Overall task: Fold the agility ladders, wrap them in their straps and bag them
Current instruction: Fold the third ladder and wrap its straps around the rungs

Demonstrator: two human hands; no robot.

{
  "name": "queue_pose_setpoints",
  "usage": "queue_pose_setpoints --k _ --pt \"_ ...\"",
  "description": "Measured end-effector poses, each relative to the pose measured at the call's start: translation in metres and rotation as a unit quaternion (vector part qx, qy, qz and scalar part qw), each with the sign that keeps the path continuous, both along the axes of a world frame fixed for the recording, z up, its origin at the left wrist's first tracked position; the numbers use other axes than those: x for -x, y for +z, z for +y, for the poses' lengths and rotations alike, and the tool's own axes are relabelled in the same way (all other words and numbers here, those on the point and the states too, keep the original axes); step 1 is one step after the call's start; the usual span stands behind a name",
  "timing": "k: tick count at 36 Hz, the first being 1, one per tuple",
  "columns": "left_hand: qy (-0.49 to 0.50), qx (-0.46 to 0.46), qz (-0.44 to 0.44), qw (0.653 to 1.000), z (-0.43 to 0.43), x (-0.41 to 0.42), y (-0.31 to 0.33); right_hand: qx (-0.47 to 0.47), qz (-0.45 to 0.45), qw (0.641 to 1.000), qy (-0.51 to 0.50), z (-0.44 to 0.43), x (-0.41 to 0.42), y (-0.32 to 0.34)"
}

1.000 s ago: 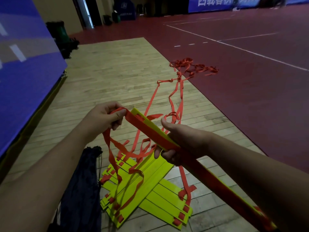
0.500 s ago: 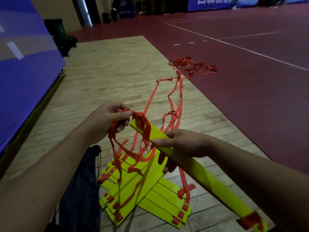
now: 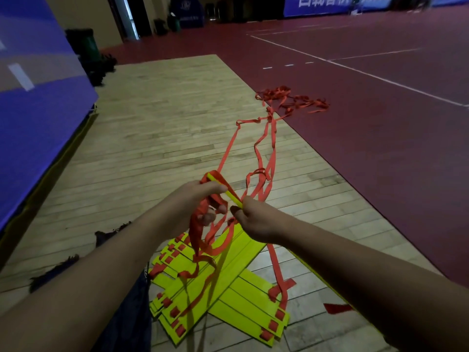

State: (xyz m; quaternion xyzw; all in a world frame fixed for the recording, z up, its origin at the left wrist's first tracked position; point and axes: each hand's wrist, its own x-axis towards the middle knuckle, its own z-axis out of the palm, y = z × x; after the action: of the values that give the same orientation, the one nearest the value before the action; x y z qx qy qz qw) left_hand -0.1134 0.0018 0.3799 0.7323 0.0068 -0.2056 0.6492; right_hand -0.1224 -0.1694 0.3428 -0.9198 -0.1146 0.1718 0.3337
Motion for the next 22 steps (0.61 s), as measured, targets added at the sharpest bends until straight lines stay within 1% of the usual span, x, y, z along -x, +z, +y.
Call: queue_pose_setpoints --k 2,4,7,10,13,15,16,17,18,20,21,22 --pt "0.016 0.02 0.008 1.0 -0.001 -0.001 -0.002 0.028 -0.032 0.999 0.002 0.002 0.004 0.0" --pt "0.056 0.027 -0.001 0.998 -0.002 -0.002 -0.004 0.055 -0.077 0.996 0.008 0.004 0.01 0.002" --pt "0.123 0.076 -0.002 0.99 -0.005 -0.002 -0.006 0.054 -0.122 0.991 0.029 0.008 0.014 0.006" --pt "0.138 0.125 -0.004 0.982 -0.005 -0.005 0.001 -0.036 -0.111 0.993 0.02 0.006 0.011 0.015" --pt "0.126 0.152 -0.038 0.98 0.001 -0.007 0.011 -0.105 -0.084 0.991 0.014 -0.003 0.005 0.03" --pt "0.1 0.17 -0.061 0.978 0.004 -0.004 0.016 -0.15 -0.07 0.986 0.023 -0.013 0.002 0.036" --pt "0.079 0.176 -0.071 0.979 0.005 -0.003 0.017 -0.186 -0.048 0.981 0.023 -0.018 0.001 0.037" --pt "0.057 0.179 -0.079 0.979 0.005 -0.002 0.017 -0.234 -0.01 0.972 0.022 -0.023 0.001 0.037" --pt "0.037 0.179 -0.084 0.98 0.006 -0.001 0.017 -0.291 0.045 0.955 0.02 -0.026 0.001 0.035" --pt "0.016 0.168 -0.087 0.982 0.007 0.001 0.017 -0.391 0.188 0.9 0.032 -0.029 0.0 0.031" --pt "0.012 0.162 -0.088 0.983 0.007 0.001 0.017 -0.424 0.257 0.867 0.052 -0.029 0.001 0.031" --pt "0.01 0.155 -0.089 0.984 0.007 0.001 0.016 -0.436 0.308 0.842 0.078 -0.027 0.002 0.031"
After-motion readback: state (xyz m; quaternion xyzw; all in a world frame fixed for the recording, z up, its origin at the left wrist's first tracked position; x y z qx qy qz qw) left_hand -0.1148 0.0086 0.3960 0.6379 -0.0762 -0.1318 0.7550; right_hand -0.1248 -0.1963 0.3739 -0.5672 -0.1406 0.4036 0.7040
